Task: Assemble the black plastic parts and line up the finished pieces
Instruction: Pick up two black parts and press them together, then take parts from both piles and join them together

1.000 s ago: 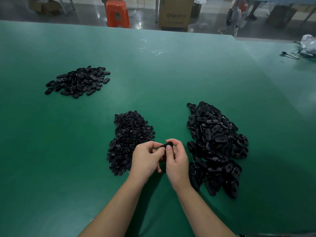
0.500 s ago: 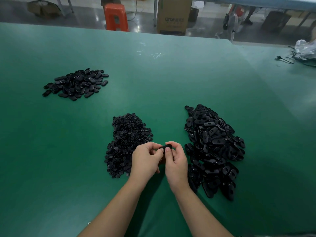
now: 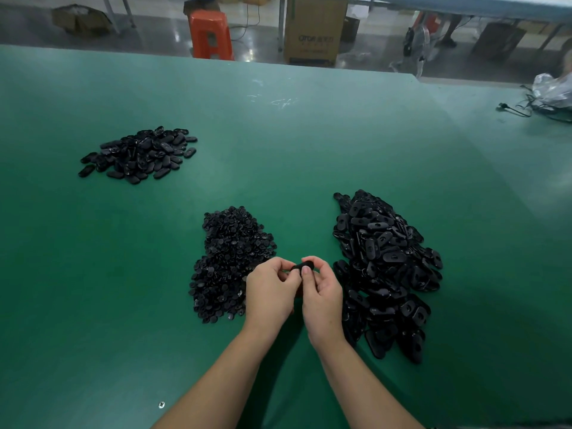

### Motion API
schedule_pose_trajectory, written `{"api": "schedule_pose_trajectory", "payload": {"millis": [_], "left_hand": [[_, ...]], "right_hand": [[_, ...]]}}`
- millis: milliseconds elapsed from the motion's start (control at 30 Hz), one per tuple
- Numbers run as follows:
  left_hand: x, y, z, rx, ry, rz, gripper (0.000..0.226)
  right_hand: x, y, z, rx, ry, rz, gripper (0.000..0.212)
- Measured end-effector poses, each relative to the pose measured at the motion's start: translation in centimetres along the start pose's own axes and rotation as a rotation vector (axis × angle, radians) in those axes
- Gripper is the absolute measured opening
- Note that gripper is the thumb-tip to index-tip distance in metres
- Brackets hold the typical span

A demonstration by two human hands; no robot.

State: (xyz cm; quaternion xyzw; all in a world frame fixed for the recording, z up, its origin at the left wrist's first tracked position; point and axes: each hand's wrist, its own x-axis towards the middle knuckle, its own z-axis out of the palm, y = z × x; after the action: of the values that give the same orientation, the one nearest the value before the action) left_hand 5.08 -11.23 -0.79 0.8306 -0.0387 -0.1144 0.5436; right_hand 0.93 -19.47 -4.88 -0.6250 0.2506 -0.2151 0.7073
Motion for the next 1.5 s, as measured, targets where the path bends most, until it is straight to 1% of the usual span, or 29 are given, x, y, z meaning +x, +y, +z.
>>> {"api": "schedule_pose_trajectory", "payload": {"millis": [233,467,567,700,767,867,967,1033,1133,1200,1300,1367,1433,1500], "left_hand": [[0.1,-0.1,-0.5,0.006,-0.003,0.0,0.006],[0.0,-0.2,-0.9,0.05,-0.021,0.017,0.012],[0.3,-0.3,-1.5,0.11,-0.03,0.056,0.011],[1.1,-0.3,-2.9,0.285,-0.01,0.146,0.006],[2.0,-0.5,-4.2,0.313,0.047,0.142,0.004],[4.1,-1.7,-8.1,0.312,0.232,0.071,0.004],[6.4,-4.2,-13.4,0.367,0.423,-0.034,0.014],[7.6,-6.2,-16.5,0.418,0.501,-0.104,0.019],[8.6,-8.6,-19.5,0.49,0.555,-0.188,0.02],[9.0,-9.2,-20.3,0.521,0.56,-0.213,0.023],[9.2,-9.1,-20.4,0.552,0.57,-0.235,0.035],[9.0,-8.6,-19.6,0.552,0.616,-0.18,0.042],[8.5,-7.8,-17.8,0.544,0.633,-0.008,0.038],[7.6,-6.7,-15.4,0.524,0.563,0.159,0.034]], "right_hand": [[0.0,0.1,0.0,0.0,-0.039,-0.017,0.022],[0.1,0.5,0.1,-0.069,-0.05,-0.032,0.02],[-0.1,0.3,0.1,-0.108,-0.061,-0.057,0.021],[-0.5,-0.3,0.3,-0.107,-0.082,-0.044,0.027],[-0.6,-0.7,0.5,-0.087,-0.078,-0.033,0.027],[-0.8,-0.9,0.6,-0.119,-0.064,-0.023,0.022],[-0.9,-0.9,0.5,-0.182,-0.082,-0.013,0.02],[-0.9,-0.9,0.6,-0.203,-0.084,-0.014,0.019],[-0.9,-0.8,0.7,-0.223,-0.087,-0.015,0.019],[-1.0,-0.8,0.8,-0.233,-0.09,-0.018,0.019],[-1.0,-0.8,0.9,-0.255,-0.094,-0.016,0.02],[-1.0,-0.8,0.9,-0.268,-0.093,-0.018,0.019],[-1.0,-0.9,0.9,-0.281,-0.094,-0.027,0.019],[-1.0,-0.8,0.8,-0.295,-0.094,-0.034,0.02]]}}
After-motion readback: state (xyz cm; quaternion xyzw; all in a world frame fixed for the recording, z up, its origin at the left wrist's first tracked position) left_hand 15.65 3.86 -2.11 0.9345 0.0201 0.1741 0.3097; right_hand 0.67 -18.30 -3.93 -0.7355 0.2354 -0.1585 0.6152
